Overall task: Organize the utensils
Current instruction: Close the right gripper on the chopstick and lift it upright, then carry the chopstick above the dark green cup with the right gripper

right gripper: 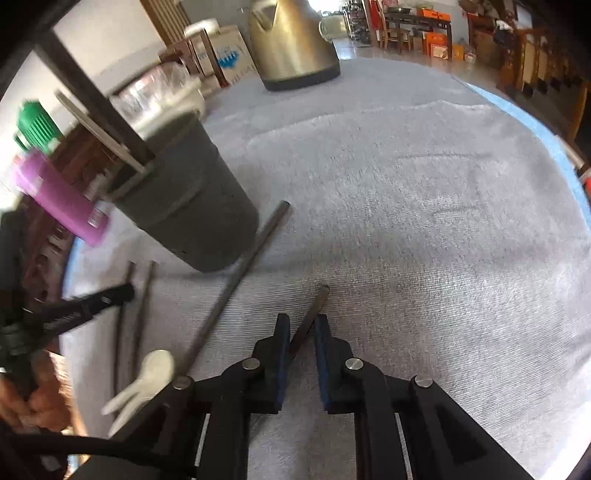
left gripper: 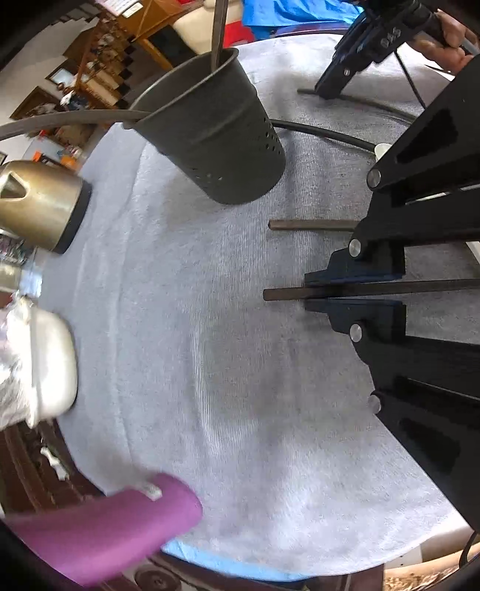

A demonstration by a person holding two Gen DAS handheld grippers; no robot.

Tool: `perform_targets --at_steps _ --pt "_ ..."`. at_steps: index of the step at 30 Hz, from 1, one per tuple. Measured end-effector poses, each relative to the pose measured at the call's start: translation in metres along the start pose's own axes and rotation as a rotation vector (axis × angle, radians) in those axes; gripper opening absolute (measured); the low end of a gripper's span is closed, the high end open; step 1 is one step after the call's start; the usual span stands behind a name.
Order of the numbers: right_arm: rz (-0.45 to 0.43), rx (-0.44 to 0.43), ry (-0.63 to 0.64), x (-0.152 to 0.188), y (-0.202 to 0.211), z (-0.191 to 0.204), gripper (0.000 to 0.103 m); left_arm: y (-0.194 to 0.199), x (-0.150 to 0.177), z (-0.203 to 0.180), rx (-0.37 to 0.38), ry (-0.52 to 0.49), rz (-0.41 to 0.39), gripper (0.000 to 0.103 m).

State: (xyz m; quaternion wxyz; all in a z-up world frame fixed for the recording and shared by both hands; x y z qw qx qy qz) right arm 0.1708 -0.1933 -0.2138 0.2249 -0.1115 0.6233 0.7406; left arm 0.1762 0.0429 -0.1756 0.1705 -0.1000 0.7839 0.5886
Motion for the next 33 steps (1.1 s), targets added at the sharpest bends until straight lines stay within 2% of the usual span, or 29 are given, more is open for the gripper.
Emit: perform_targets --at_steps 4,7,12,15,24,26,28,31,33 --pt "-0.132 -0.091 0.019 -0.004 0.037 0.007 0.012 0.041 0.006 -0.012 0.016 -0.002 -0.094 0.006" --pt "-0.25 -0.19 0.011 -0.011 0.073 0.014 0.011 0.078 -0.005 -0.023 0.031 -0.019 -0.191 0.006" --pt "-0.367 -0.219 0.032 -0.012 0.119 0.022 0.009 0.14 -0.036 -0.052 0.053 -0.053 -0.34 0.006" --pt "-0.42 -0.248 0.034 -0.014 0.142 0.028 0.008 0.162 -0.034 -0.057 0.063 -0.062 -0.408 0.006" --pt "-0.582 -0.303 0.079 -0.025 0.204 0.053 0.007 0.194 -0.051 -0.085 0.083 -0.074 -0.519 0.006" --pt "-0.569 -0.274 0.112 -0.028 0.201 0.059 0.007 0.196 -0.05 -0.087 0.063 -0.077 -0.526 0.006" --pt "-0.513 -0.236 0.124 -0.026 0.186 0.059 0.008 0.188 -0.047 -0.086 0.071 -0.069 -0.519 0.006" --pt "-0.315 -0.184 0.082 -0.016 0.136 0.046 0.01 0.182 -0.041 -0.084 0.067 -0.06 -0.509 0.006" --pt "-0.226 -0.138 0.069 -0.008 0.105 0.038 0.01 0.179 -0.037 -0.083 0.064 -0.057 -0.505 0.006"
Point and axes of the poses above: each gripper's, at about its wrist camera, not at the fingertips, and y roughly against the way its jaws point, z to its left, x to its underside, the point moved 9 cm from there along -y, roughly the way its jaws point, and after that the axes turned 5 degrees about x, right-handed, at the moved point
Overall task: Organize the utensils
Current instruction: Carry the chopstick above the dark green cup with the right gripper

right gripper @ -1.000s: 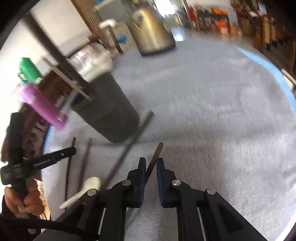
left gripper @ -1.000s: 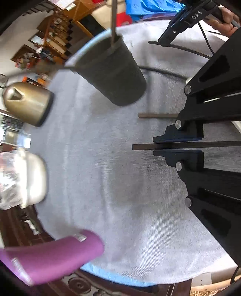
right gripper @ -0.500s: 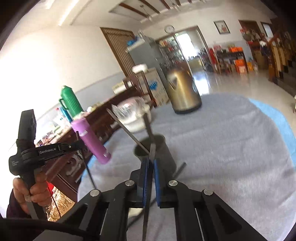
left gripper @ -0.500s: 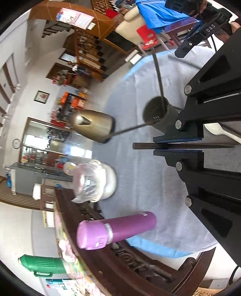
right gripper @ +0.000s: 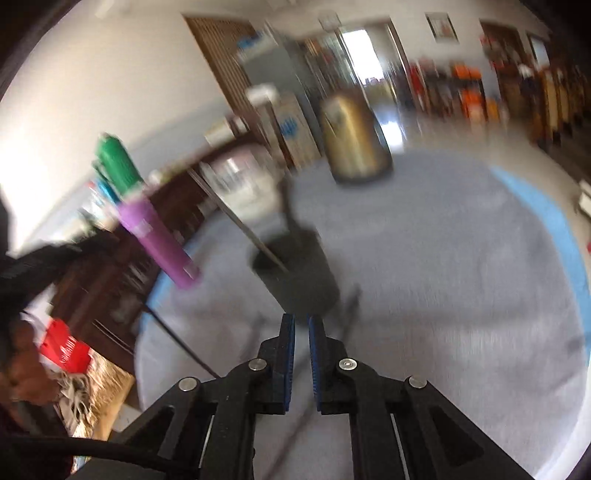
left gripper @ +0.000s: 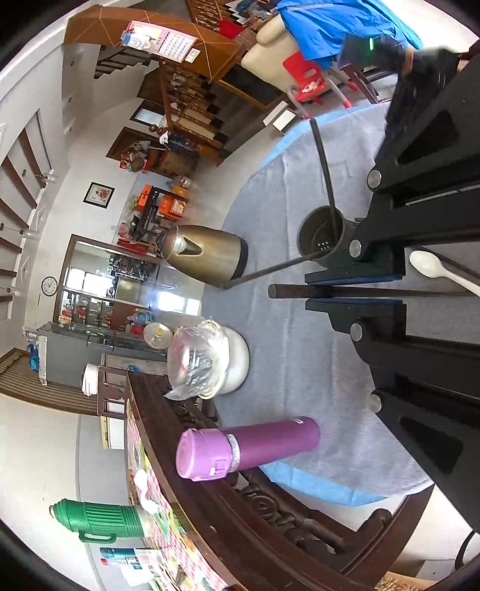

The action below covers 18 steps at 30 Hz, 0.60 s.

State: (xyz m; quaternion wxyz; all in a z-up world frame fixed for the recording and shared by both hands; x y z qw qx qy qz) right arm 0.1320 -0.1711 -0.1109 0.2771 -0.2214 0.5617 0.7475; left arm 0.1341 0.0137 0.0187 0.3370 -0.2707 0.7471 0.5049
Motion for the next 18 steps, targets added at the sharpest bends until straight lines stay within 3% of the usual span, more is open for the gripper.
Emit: perform_targets --at_steps 2,7,15,18 --pt "0.092 0.045 -0.018 0.015 -0.027 -0.01 0.011 0.003 0.002 0.0 -0.008 -0.006 -0.015 0.006" --pt "0.253 0.037 -0.103 0.037 -0.07 -0.019 0.013 0.008 0.005 0.0 -0.003 -0.002 -0.023 0.007" --pt "0.343 0.121 -0.125 0.041 -0.107 -0.02 0.019 0.015 0.009 0.002 0.001 0.006 -0.029 0.007" --pt "0.303 0.17 -0.078 0.035 -0.107 -0.019 0.015 0.014 0.009 0.002 0.004 0.007 -0.027 0.007"
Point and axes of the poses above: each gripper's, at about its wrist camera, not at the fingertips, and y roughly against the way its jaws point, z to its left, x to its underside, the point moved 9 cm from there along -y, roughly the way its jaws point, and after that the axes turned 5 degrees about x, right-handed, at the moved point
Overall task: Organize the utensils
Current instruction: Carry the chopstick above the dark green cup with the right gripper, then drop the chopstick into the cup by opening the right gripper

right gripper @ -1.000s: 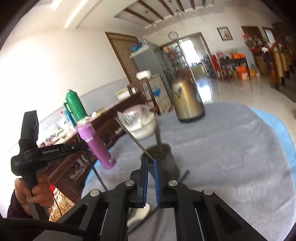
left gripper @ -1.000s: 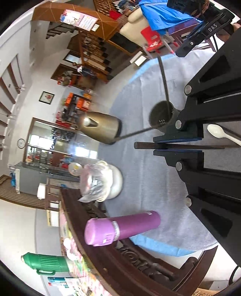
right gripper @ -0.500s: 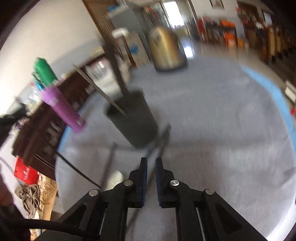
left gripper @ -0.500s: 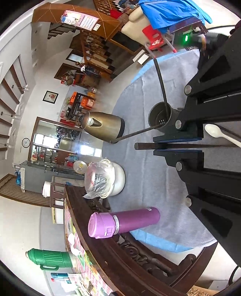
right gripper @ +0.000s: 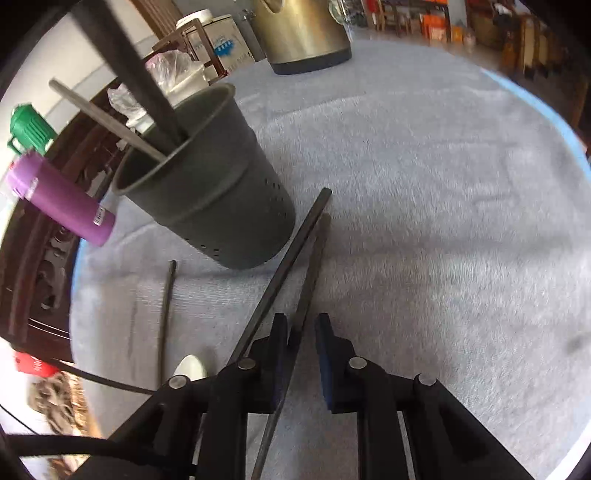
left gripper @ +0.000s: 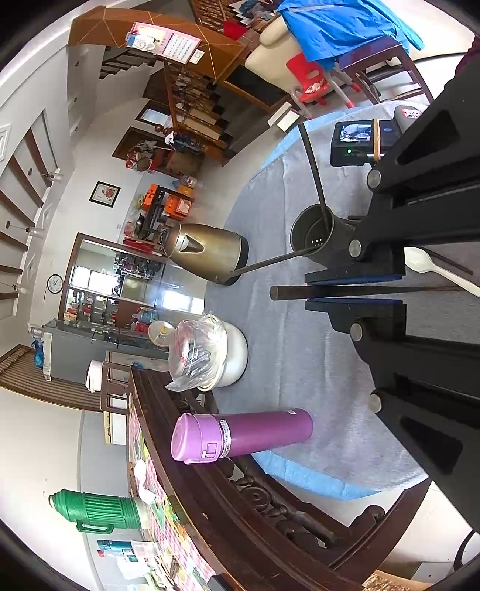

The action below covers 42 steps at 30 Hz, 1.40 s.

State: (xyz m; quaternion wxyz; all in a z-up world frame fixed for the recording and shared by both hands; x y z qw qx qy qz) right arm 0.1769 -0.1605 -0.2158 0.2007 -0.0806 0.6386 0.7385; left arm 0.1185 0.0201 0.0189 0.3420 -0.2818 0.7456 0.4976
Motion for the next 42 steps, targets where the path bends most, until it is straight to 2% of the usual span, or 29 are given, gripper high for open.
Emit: perform_targets --at_steps 1,3,6,11,13,15,17,22,28,34,39,42 --pt "-0.008 0.008 0.008 0.001 0.001 -0.001 0.011 0.0 0.0 0.0 0.0 -0.001 0.001 0.007" --pt "-0.019 0.008 0.022 0.003 0.004 -0.001 0.011 0.0 0.0 0.0 0.003 -0.001 0.003 0.007" --pt "-0.038 -0.033 0.037 0.011 0.017 -0.001 0.007 0.0 -0.001 0.001 0.005 0.001 0.004 0.007" --pt "-0.172 -0.109 0.116 0.013 0.063 0.01 0.006 0.001 -0.005 -0.002 0.016 -0.003 -0.013 0.007" --pt "-0.208 -0.101 0.152 0.012 0.077 0.012 0.006 0.002 -0.006 -0.003 0.014 -0.007 -0.016 0.007" --pt "-0.213 -0.127 0.127 0.014 0.086 0.008 0.006 0.004 -0.006 -0.004 0.021 -0.001 -0.021 0.007" --pt "-0.235 -0.189 0.089 0.01 0.096 0.005 0.006 0.006 -0.007 -0.005 0.02 -0.004 -0.026 0.007" --pt "-0.404 -0.355 0.065 -0.005 0.16 0.012 0.006 0.013 -0.02 -0.012 0.036 -0.016 -0.048 0.007" --pt "-0.602 -0.415 0.047 -0.035 0.222 0.024 0.006 0.03 -0.048 -0.026 0.066 -0.031 -0.108 0.007" --pt "-0.788 -0.376 0.001 -0.072 0.26 0.028 0.006 0.041 -0.088 -0.047 0.107 -0.056 -0.213 0.007" --pt "-0.912 -0.252 -0.018 -0.095 0.266 0.035 0.006 0.034 -0.114 -0.061 0.146 -0.05 -0.302 0.007" --pt "-0.952 -0.163 -0.002 -0.102 0.254 0.046 0.006 0.017 -0.122 -0.064 0.128 -0.042 -0.34 0.007"
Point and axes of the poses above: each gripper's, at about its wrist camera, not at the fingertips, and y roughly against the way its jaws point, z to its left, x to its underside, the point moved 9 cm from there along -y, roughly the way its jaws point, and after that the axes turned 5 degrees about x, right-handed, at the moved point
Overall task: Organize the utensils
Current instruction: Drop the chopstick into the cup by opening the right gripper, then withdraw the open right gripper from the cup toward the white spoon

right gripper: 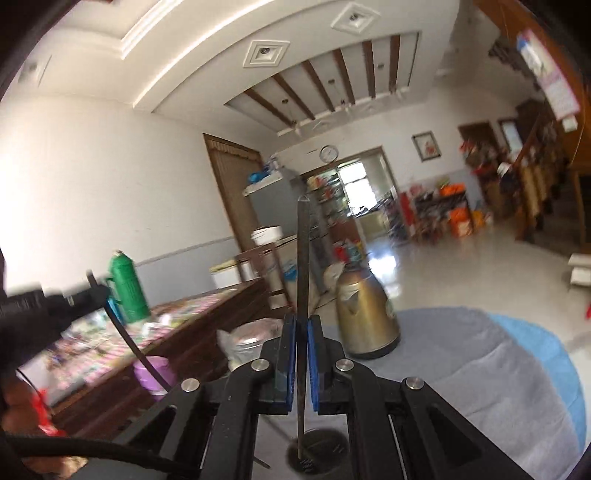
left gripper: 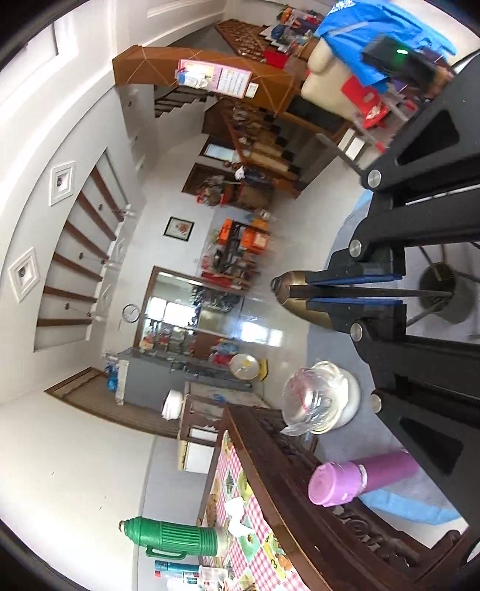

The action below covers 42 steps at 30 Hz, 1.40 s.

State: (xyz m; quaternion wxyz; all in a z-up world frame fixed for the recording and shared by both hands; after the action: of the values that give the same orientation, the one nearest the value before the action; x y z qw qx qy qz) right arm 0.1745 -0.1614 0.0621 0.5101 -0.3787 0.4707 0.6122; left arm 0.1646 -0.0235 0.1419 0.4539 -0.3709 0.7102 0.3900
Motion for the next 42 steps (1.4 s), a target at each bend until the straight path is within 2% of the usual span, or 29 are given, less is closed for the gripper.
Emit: perform_targets --at_steps 4,7,10,12,14,16,17,18,19,22,25,29,32,35,40,42 --pt "0.041 0.059 0.078 0.026 -0.026 0.01 0.006 -0.03 0.021 0.003 -0.032 -0.008 0.03 0.007" --pt "0.137 0.071 0.101 0.051 -0.044 0.011 0.007 -0.054 0.053 0.004 -0.01 0.002 0.127 0.007" --pt "0.184 0.06 0.078 0.061 -0.044 0.005 0.008 -0.066 0.076 0.007 -0.011 0.007 0.215 0.008" --pt "0.21 0.052 0.072 0.06 -0.04 0.002 0.01 -0.065 0.084 0.011 0.004 0.039 0.257 0.018" --pt "0.22 0.045 0.056 0.056 -0.034 -0.002 0.019 -0.056 0.082 0.014 0.013 0.06 0.247 0.045" --pt "0.208 0.029 0.02 0.048 -0.024 -0.007 0.036 -0.042 0.078 0.016 0.005 0.058 0.215 0.052" --pt "0.195 0.025 0.001 0.042 -0.018 -0.009 0.04 -0.034 0.077 0.017 0.001 0.05 0.205 0.054" --pt "0.171 0.021 -0.02 0.035 -0.01 -0.012 0.054 -0.031 0.076 0.019 -0.002 0.046 0.202 0.055" --pt "0.137 0.018 -0.039 0.027 0.0 -0.016 0.059 -0.023 0.077 0.021 -0.009 0.041 0.198 0.057" --pt "0.067 0.012 -0.054 0.008 0.021 -0.023 0.059 -0.008 0.083 0.036 -0.046 0.038 0.203 0.063" --pt "-0.009 0.04 -0.061 -0.007 0.048 -0.036 0.059 0.004 0.101 0.055 -0.094 0.067 0.238 0.064" --pt "-0.047 0.092 -0.075 -0.011 0.069 -0.059 0.061 0.016 0.13 0.082 -0.16 0.116 0.305 0.064" --pt "-0.005 0.127 -0.087 0.001 0.072 -0.077 0.061 0.024 0.154 0.095 -0.196 0.155 0.362 0.064" --pt "0.083 0.159 -0.099 0.029 0.072 -0.096 0.061 0.031 0.173 0.097 -0.211 0.159 0.405 0.064" --pt "0.261 0.167 -0.114 0.091 0.068 -0.114 0.061 0.042 0.202 0.088 -0.243 0.113 0.47 0.064" --pt "0.301 0.164 -0.108 0.112 0.07 -0.12 0.061 0.045 0.214 0.083 -0.267 0.071 0.497 0.064"
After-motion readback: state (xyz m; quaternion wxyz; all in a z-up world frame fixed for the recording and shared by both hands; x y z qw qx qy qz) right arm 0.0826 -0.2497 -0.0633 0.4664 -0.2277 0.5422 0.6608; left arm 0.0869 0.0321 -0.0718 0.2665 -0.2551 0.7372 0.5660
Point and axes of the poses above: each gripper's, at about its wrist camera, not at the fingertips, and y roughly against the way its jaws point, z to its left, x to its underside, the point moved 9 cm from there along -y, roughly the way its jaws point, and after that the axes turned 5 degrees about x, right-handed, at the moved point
